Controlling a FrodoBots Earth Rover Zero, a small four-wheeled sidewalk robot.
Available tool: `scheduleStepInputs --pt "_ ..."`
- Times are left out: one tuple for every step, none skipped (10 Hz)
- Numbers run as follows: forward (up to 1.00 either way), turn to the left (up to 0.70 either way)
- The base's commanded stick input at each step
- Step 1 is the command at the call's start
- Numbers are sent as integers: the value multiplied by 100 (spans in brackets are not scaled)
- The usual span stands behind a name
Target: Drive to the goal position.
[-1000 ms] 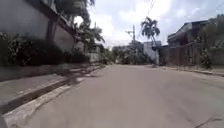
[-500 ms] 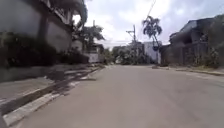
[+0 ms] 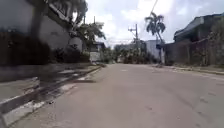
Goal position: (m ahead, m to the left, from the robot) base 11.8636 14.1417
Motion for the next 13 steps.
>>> scheduleStepInputs --pt "98 -27" --pt "98 -30" --pt "98 -30" --pt "98 -28" --pt "98 -20" --pt "98 0" --pt "98 0" --pt "98 0" --pt "98 0" --pt "98 0" --pt "98 0" --pt "98 0" --pt "98 0"
